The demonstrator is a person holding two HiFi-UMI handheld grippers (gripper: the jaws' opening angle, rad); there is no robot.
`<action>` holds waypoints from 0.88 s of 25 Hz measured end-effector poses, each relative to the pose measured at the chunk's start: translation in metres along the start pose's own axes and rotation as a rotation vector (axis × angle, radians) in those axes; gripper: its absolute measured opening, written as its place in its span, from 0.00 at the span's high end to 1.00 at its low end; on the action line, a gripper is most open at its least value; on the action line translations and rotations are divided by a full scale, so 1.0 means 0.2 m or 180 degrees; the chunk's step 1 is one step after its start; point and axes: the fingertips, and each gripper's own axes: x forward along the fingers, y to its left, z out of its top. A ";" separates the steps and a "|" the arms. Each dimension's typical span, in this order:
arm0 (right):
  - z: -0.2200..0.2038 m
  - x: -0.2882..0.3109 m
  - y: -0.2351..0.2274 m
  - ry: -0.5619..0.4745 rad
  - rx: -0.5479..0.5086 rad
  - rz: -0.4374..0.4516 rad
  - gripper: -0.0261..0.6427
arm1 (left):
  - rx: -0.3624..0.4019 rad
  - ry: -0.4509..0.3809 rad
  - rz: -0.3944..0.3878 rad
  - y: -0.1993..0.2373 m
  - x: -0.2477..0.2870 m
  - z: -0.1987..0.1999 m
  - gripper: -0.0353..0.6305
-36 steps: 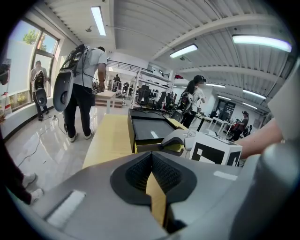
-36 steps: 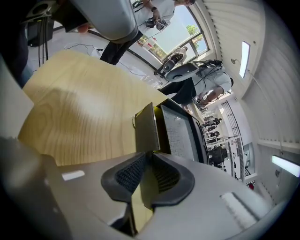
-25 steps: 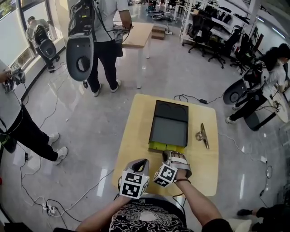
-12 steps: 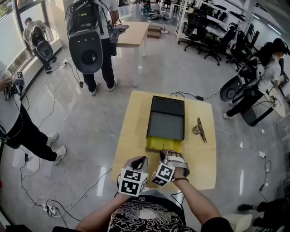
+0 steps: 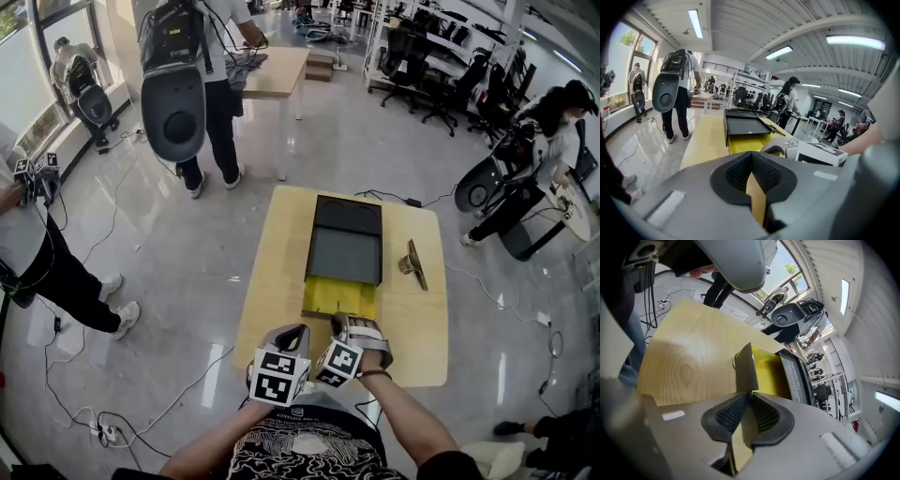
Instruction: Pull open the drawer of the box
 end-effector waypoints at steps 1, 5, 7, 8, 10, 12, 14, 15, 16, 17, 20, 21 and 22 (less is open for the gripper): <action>-0.01 -0.04 0.04 -0.0001 0.0003 0.0003 0.89 | 0.0001 -0.0005 0.0000 -0.03 -0.04 -0.03 0.93; 0.07 -0.17 0.14 -0.0019 0.0042 0.0037 0.89 | 0.0008 -0.0017 0.0000 -0.05 -0.20 -0.08 0.93; 0.10 -0.22 0.12 -0.0008 0.0044 0.0046 0.89 | 0.0003 -0.0020 -0.0006 -0.05 -0.26 -0.05 0.93; 0.12 -0.25 0.13 -0.0004 0.0041 0.0045 0.89 | 0.0000 -0.0020 -0.0006 -0.05 -0.29 -0.04 0.93; 0.14 -0.32 0.18 0.0001 0.0043 0.0036 0.89 | 0.0000 -0.0018 -0.0004 -0.06 -0.37 -0.07 0.93; 0.16 -0.39 0.27 0.0016 0.0061 0.0027 0.89 | 0.0006 -0.0020 -0.0006 -0.08 -0.46 -0.15 0.93; 0.18 -0.44 0.39 0.0024 0.0075 0.0037 0.89 | 0.0009 -0.0022 -0.0010 -0.09 -0.54 -0.24 0.93; 0.19 -0.46 0.44 0.0038 0.0057 0.0026 0.89 | 0.0009 -0.0021 -0.0010 -0.10 -0.57 -0.29 0.93; 0.19 -0.49 0.48 0.0054 0.0035 0.0003 0.89 | 0.0009 -0.0019 -0.0011 -0.10 -0.60 -0.34 0.93; 0.19 -0.52 0.51 0.0064 0.0031 -0.0017 0.89 | 0.0012 -0.0017 -0.0013 -0.11 -0.63 -0.36 0.93; 0.13 -0.60 0.50 0.0076 0.0078 -0.0036 0.89 | 0.0027 -0.0016 -0.0026 -0.21 -0.66 -0.35 0.93; 0.10 -0.62 0.50 0.0078 0.0081 -0.0032 0.89 | 0.0030 -0.0015 -0.0028 -0.25 -0.67 -0.35 0.93; 0.07 -0.64 0.52 0.0077 0.0081 -0.0026 0.89 | 0.0032 -0.0013 -0.0028 -0.28 -0.68 -0.36 0.93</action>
